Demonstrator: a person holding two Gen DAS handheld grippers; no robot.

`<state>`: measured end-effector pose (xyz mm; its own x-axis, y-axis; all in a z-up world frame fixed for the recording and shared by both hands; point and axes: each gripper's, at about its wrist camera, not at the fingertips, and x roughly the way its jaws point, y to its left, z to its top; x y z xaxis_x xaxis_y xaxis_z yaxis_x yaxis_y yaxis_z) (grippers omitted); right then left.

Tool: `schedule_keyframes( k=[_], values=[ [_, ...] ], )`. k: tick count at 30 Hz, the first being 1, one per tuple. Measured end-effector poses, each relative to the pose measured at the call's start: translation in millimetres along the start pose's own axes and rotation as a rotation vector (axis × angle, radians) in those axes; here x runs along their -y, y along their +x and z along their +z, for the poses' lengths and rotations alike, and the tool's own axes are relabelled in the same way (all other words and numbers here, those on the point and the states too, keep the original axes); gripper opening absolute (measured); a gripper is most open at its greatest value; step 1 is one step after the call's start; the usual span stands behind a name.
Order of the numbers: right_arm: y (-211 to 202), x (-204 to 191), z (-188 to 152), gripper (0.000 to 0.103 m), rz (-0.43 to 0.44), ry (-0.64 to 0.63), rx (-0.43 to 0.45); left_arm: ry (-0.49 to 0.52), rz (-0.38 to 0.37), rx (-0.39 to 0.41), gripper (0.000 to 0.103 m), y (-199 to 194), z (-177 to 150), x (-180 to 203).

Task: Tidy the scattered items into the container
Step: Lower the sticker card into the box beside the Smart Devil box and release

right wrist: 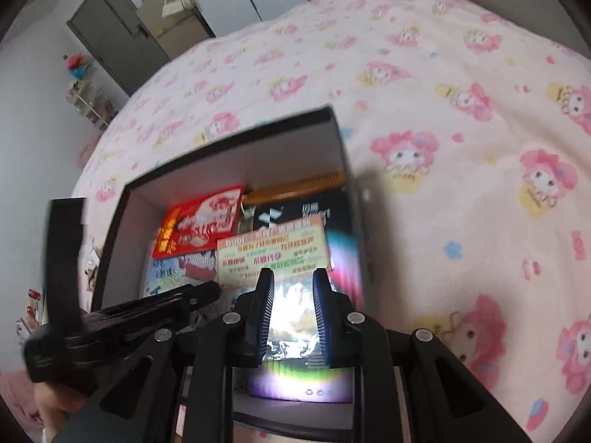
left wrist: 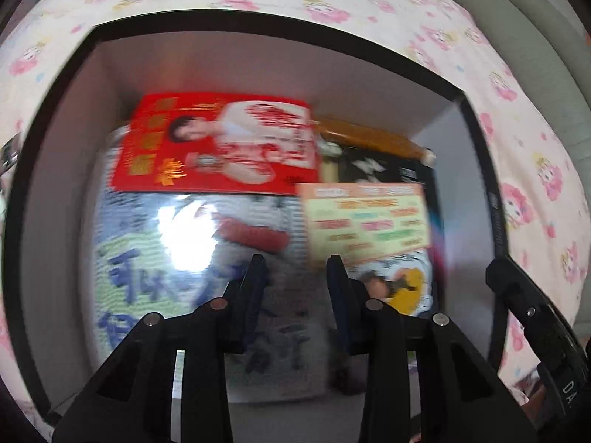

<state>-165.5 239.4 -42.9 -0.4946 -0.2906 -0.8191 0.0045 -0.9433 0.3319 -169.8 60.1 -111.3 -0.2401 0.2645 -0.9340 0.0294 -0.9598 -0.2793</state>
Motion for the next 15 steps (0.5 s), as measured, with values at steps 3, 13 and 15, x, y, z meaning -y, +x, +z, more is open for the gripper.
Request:
schedule_keyframes(
  k=[3, 13, 15],
  values=[
    [-5.4, 1.3, 2.9, 0.019, -0.034, -0.019, 0.022, 0.094, -0.120, -0.041, 0.034, 0.0, -5.6, 17.6],
    [-5.6, 21.8, 14.3, 0.018, 0.037, 0.069, 0.021, 0.105, -0.136, 0.042, 0.033, -7.3, 36.3, 22.5],
    [-3.8, 26.4, 17.4, 0.018, 0.063, 0.092, 0.017, 0.129, -0.126, 0.017, 0.033, 6.1, 45.6, 33.5]
  ],
)
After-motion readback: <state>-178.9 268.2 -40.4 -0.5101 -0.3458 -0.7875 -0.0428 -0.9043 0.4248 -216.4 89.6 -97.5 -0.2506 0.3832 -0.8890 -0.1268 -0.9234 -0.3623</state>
